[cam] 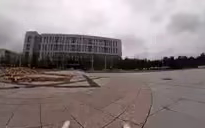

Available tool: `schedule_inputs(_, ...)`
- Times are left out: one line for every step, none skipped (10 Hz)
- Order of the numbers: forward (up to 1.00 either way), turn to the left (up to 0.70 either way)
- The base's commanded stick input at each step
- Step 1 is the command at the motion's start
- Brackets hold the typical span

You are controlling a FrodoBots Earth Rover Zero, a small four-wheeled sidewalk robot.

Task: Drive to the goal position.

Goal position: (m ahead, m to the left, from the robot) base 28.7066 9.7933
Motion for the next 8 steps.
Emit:
schedule_inputs(1.0, 0.0)
schedule_inputs(1.0, 0.0)
schedule_inputs(1.0, 0.0)
schedule_inputs(1.0, 0.0)
schedule_inputs(1.0, 0.0)
schedule_inputs(1.0, 0.0)
schedule_inputs(1.0, 0.0)
schedule_inputs(1.0, 0.0)
